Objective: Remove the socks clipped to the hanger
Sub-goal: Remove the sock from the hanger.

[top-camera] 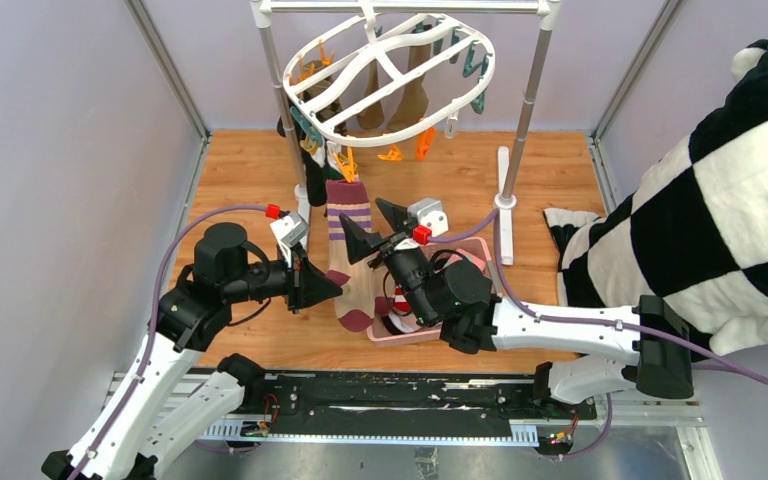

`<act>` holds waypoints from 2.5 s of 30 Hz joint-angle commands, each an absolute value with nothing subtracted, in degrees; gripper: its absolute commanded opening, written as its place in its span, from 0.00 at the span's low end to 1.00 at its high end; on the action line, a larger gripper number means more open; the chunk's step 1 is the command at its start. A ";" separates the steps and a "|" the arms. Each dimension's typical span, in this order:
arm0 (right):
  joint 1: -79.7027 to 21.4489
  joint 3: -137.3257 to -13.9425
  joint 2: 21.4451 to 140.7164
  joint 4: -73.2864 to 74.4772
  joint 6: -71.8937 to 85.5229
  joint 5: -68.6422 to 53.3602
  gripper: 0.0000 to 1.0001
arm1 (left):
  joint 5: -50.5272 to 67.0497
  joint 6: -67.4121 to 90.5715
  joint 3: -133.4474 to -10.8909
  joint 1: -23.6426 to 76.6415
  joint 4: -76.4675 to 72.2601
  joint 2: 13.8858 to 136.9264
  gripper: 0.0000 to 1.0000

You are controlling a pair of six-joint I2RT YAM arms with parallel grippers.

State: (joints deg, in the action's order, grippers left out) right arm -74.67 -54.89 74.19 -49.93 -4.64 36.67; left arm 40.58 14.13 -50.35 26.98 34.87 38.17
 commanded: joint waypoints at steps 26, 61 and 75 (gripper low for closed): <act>-66.44 -79.82 86.66 -31.62 -0.37 32.88 0.64 | 40.25 13.29 -52.03 28.04 34.89 37.77 0.00; -62.94 -69.69 74.97 -28.54 9.40 19.07 0.68 | 40.03 7.57 -51.97 28.21 37.44 35.72 0.00; -62.40 -48.31 58.42 -18.25 5.29 -14.23 0.99 | 43.27 3.16 -54.76 28.21 38.76 36.62 0.00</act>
State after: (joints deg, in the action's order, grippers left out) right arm -63.22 -50.87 57.56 -22.04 7.20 -2.96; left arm 40.95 4.82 -52.66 27.59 38.79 35.99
